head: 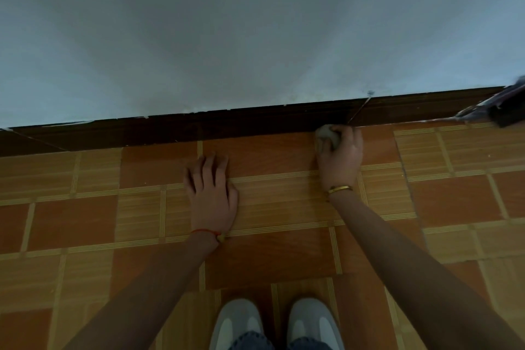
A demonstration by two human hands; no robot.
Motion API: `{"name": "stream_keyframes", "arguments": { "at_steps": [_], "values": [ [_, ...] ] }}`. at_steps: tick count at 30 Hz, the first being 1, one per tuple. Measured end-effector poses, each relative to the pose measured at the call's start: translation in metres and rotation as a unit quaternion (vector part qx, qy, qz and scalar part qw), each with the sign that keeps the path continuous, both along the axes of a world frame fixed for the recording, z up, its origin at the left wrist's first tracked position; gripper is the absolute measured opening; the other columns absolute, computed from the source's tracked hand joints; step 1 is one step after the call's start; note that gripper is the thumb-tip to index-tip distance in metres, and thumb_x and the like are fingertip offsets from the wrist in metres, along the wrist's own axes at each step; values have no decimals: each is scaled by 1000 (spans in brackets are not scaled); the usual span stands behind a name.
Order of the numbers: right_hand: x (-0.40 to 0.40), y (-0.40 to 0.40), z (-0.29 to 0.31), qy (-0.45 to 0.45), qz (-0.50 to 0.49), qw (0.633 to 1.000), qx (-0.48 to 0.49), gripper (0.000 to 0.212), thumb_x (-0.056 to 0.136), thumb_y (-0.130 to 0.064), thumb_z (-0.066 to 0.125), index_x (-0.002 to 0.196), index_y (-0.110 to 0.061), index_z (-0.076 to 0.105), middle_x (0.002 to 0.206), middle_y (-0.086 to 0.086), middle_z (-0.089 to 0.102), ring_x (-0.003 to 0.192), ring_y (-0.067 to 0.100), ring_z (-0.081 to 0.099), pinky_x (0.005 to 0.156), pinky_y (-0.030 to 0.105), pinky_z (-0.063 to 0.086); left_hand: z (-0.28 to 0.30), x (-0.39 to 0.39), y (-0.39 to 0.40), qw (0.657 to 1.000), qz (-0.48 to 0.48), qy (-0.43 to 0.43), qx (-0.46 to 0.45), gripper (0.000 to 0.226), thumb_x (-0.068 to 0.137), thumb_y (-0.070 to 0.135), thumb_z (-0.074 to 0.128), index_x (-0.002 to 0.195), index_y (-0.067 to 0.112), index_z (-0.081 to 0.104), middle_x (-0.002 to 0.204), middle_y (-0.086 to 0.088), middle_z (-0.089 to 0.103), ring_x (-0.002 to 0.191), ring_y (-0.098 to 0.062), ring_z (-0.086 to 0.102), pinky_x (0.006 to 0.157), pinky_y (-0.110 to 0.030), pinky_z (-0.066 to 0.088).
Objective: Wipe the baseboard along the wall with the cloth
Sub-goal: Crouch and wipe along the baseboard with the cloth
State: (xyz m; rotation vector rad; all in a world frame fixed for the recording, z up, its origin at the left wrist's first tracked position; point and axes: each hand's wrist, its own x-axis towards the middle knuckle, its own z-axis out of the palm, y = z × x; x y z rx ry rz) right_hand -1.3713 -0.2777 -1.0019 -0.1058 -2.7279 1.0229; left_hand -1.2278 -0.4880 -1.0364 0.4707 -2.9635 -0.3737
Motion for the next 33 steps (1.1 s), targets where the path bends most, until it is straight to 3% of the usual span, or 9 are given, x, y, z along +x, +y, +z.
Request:
{"name": "stream_keyframes", "arguments": {
  "at_steps": [5,11,15,19,21,23,24,28,33],
  "values": [
    [24,-61,-6,-2,151,988,11,28,78,1,69,105,-5,63,107,13,57,99,26,55,83,29,45,0,0,1,1000,-1,-4,4,55,95,29,37,146,12,44,150,-15,42,140,-38,36,118,-64,18],
    [26,-92,-8,36,333,941,56,26,77,4,69,102,-3,64,103,14,60,92,29,56,82,35,49,-3,1,-1,1000,-6,7,-2,53,95,28,40,144,11,46,150,-16,43,140,-39,37,117,-64,19],
    [14,-60,-12,39,279,957,67,18,83,-8,69,101,-9,66,107,7,60,98,21,53,85,33,47,-3,1,-1,1000,-6,10,-2,53,95,28,40,145,12,45,150,-14,43,141,-36,36,118,-64,18],
    [6,-9,5,30,56,998,-4,22,82,-1,66,102,-5,59,106,10,55,99,22,53,85,36,49,-5,1,-1,1000,-5,10,1,53,95,28,39,146,12,44,150,-14,43,141,-37,36,118,-64,19],
    [-2,9,15,57,-14,998,-22,21,83,2,63,103,-3,57,107,11,55,98,22,54,83,25,47,-5,0,1,1000,0,12,4,53,94,27,39,145,12,45,149,-15,44,140,-37,37,118,-65,19],
    [-5,11,25,87,-10,996,-31,19,84,2,62,102,-2,57,106,10,55,96,19,54,79,8,39,-5,-2,3,1000,10,16,5,53,93,27,39,143,11,47,148,-16,45,140,-38,37,117,-65,19],
    [-3,7,29,99,4,994,-38,18,84,1,61,101,-2,57,104,10,55,94,19,54,78,7,38,-6,-3,4,1000,14,18,7,53,93,27,38,142,10,48,147,-16,46,140,-38,36,117,-66,19],
    [11,-30,43,141,96,983,-67,17,85,2,63,100,-2,58,102,9,55,93,20,55,79,24,46,-7,-1,5,999,6,39,9,52,93,27,36,141,12,49,145,-14,48,139,-35,36,118,-66,16],
    [7,-30,51,160,114,978,-75,16,84,3,62,99,-1,59,100,8,55,92,21,55,78,28,48,1,-16,23,996,3,71,53,52,91,25,37,139,12,52,143,-12,50,136,-35,39,118,-64,17]
  ]
}}
